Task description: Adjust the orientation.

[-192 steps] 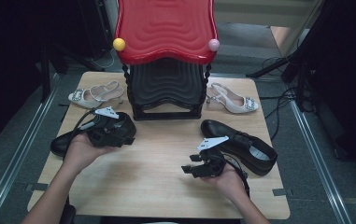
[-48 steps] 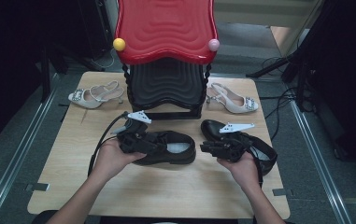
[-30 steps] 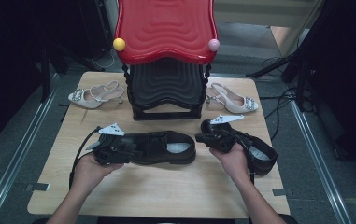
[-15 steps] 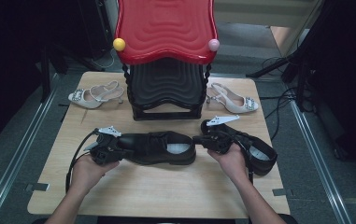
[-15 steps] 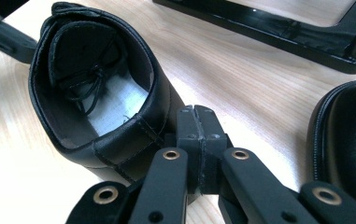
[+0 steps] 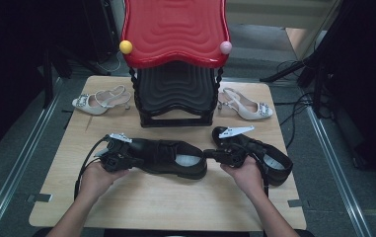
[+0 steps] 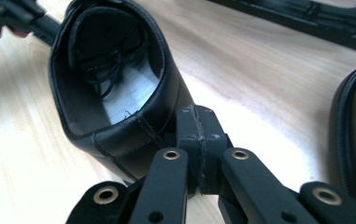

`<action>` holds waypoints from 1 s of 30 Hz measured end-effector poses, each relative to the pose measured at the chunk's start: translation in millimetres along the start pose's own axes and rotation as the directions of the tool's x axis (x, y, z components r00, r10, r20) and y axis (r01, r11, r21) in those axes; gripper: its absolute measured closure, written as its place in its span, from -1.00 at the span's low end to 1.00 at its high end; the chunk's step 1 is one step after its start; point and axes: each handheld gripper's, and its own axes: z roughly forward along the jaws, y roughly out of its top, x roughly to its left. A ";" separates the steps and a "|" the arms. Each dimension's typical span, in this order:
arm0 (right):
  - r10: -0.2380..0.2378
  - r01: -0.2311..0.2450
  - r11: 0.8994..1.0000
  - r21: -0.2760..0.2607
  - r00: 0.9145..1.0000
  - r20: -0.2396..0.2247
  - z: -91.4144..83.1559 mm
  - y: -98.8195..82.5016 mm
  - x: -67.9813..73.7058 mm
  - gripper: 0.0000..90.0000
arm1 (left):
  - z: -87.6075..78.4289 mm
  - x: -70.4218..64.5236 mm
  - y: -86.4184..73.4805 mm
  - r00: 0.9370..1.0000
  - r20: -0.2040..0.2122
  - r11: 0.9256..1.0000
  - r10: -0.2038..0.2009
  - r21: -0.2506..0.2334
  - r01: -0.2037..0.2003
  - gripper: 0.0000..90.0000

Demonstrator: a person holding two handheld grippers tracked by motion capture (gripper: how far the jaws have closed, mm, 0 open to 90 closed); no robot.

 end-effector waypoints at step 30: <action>-0.065 0.076 0.994 0.079 0.989 -0.135 -4.8 -33.2 68.2 1.00 | 20.0 12.3 37.3 0.999 0.029 0.999 -0.040 -0.015 0.040 0.97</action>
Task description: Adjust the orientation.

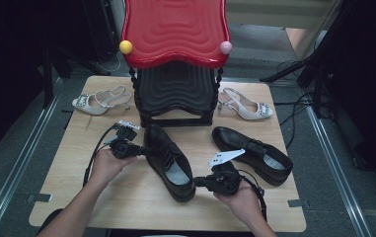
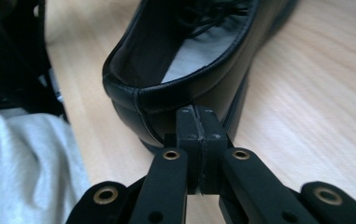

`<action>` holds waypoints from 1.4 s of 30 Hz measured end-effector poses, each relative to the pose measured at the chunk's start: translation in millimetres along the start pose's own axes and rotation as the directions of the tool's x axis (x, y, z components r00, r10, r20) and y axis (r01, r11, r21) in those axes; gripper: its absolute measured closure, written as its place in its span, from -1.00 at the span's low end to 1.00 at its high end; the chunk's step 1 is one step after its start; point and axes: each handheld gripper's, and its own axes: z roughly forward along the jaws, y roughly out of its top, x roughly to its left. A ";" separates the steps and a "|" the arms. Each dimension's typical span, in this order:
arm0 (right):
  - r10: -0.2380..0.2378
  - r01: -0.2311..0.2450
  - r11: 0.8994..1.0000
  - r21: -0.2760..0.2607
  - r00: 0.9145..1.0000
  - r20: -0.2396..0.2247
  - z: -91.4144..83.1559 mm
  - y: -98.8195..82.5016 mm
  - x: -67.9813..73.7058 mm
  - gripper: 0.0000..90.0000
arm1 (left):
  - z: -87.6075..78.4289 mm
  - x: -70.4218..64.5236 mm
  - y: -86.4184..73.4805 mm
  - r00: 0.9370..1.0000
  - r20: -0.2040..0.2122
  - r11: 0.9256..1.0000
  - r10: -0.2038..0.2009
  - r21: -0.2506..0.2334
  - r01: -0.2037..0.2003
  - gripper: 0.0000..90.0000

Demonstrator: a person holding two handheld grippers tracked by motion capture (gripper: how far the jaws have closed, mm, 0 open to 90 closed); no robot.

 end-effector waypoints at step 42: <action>0.051 -0.050 0.998 -0.024 0.998 0.034 33.7 37.0 -39.3 1.00 | 3.2 -33.6 -30.7 0.999 0.018 0.999 0.047 0.025 -0.048 1.00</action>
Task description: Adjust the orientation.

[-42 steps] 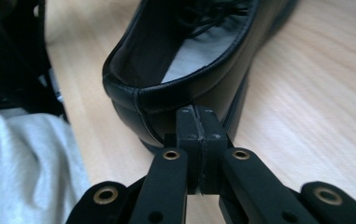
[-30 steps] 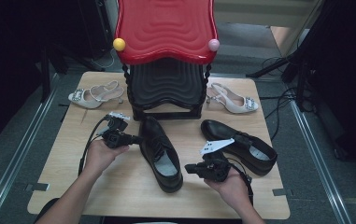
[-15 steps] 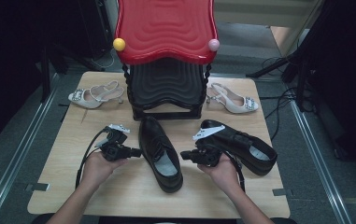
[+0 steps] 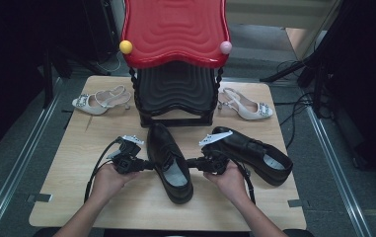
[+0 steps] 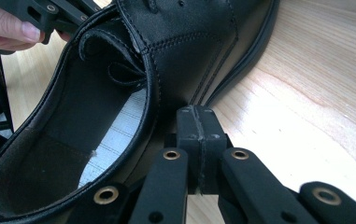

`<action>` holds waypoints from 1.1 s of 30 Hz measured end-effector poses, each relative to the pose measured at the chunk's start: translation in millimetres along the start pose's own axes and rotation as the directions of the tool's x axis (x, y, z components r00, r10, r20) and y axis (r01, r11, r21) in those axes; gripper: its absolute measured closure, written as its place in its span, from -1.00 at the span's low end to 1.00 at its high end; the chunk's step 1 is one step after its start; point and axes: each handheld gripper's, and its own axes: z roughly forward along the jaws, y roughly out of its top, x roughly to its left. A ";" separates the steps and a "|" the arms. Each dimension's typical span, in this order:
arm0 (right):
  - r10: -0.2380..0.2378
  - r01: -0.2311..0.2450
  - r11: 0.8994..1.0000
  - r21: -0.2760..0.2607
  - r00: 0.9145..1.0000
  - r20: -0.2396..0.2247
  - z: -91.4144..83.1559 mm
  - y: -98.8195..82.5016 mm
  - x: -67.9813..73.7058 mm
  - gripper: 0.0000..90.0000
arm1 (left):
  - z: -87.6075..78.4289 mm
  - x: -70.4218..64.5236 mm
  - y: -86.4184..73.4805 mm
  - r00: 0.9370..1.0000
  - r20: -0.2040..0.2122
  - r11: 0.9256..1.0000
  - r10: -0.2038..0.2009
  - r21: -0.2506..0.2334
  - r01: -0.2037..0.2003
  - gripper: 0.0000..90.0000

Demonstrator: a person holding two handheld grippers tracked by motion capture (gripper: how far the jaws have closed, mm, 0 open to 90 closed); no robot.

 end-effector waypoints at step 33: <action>0.139 -0.136 0.990 -0.036 0.984 0.114 -48.5 -35.6 -17.5 1.00 | 46.4 -41.0 39.6 0.992 0.072 0.994 0.107 0.011 -0.108 1.00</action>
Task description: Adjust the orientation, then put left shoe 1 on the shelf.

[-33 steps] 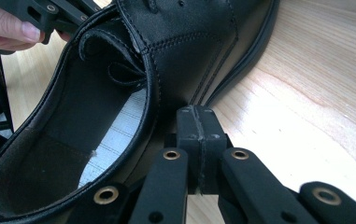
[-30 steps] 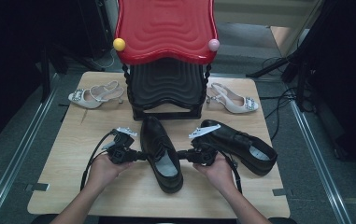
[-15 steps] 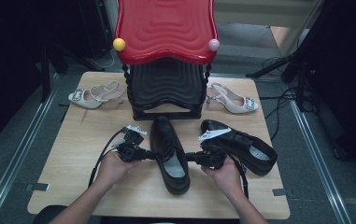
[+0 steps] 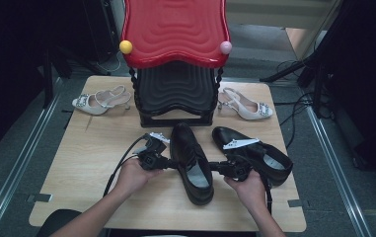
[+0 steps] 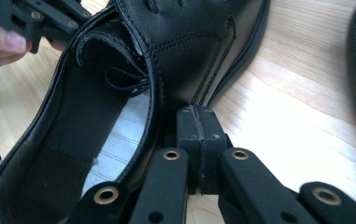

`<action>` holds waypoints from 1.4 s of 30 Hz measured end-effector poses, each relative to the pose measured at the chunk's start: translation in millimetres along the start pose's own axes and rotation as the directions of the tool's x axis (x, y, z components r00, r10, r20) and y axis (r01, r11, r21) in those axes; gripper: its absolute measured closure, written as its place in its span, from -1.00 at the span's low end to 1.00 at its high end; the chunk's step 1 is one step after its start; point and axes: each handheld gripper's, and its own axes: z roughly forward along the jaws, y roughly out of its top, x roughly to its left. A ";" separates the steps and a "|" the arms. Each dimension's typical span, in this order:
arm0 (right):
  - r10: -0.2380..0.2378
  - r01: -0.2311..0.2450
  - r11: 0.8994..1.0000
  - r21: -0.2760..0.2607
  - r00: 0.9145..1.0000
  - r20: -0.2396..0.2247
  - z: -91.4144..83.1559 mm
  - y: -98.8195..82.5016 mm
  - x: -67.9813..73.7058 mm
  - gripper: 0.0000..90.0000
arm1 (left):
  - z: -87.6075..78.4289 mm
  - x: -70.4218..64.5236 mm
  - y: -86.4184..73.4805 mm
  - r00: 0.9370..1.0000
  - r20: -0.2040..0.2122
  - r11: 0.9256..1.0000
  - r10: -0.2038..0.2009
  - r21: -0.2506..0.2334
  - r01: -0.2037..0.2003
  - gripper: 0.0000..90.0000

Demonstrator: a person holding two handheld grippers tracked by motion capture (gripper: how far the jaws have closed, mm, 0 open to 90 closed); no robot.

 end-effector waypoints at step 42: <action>0.017 -0.018 0.998 -0.060 1.000 -0.020 -41.7 13.4 16.8 0.41 | -95.3 5.0 20.0 0.994 0.057 0.986 0.089 -0.146 -0.080 0.33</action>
